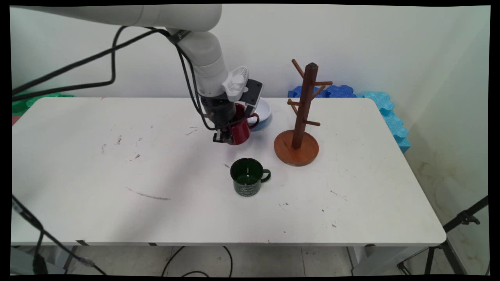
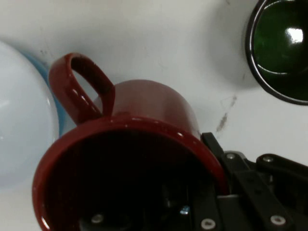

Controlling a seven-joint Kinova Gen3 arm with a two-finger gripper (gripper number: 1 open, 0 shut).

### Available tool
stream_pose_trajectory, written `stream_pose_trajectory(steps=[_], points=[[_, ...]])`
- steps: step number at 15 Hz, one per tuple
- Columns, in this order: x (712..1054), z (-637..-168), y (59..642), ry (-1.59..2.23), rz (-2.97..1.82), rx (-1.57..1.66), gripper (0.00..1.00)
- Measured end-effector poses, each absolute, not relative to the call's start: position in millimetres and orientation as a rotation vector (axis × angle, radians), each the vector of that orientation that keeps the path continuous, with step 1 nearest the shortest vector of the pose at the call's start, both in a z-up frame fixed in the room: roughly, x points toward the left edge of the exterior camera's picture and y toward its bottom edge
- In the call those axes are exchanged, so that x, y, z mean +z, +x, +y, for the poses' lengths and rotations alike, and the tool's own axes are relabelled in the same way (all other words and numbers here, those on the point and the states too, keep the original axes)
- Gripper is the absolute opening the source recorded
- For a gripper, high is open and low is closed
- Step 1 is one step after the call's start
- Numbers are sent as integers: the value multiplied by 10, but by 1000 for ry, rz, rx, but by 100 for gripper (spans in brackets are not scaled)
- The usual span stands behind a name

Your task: Place the picked object on the table

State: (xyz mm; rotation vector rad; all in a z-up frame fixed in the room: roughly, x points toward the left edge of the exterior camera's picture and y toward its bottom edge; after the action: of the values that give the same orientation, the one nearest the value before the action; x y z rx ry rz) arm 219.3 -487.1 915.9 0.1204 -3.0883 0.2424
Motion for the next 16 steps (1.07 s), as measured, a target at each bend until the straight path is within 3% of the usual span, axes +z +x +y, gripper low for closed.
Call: stream_pose_trajectory(steps=[16], points=[[8679, -5175, 2243, 137, -3046, 104, 0]])
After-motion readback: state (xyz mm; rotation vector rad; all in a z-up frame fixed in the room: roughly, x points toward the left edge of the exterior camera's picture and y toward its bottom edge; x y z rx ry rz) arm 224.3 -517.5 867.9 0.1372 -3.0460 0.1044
